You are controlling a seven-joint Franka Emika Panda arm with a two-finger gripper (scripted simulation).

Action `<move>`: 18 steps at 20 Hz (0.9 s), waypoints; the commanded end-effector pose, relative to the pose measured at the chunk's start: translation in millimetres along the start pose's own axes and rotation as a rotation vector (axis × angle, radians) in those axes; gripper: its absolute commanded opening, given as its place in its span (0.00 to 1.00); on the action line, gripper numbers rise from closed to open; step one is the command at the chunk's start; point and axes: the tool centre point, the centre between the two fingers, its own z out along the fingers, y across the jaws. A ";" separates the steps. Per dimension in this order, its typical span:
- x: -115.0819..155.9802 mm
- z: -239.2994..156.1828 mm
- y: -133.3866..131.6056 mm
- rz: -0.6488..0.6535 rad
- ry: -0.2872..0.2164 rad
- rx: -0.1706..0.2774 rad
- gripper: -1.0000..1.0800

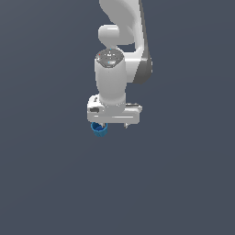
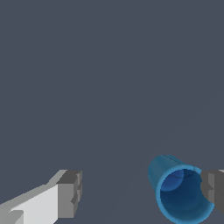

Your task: Pick up the object and move it to a goal position.

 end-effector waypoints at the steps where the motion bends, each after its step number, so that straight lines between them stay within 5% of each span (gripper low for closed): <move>1: 0.0 0.0 0.0 0.000 0.000 0.000 0.62; 18: 2.5 -5.1 7.1 -0.041 0.014 -0.001 0.62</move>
